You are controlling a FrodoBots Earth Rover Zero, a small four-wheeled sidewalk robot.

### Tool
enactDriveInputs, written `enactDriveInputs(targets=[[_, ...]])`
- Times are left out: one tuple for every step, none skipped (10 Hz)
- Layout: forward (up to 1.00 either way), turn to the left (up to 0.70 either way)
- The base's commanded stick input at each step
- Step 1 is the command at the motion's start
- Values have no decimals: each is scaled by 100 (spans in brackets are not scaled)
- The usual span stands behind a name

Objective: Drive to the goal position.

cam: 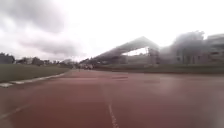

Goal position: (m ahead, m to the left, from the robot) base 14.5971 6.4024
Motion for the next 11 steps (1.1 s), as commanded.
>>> enactDriveInputs(targets=[[50, 52], [50, 52], [50, 52], [50, 2], [50, 2], [50, 2], [50, 2], [50, 2], [50, 2], [50, 2], [50, 2]])
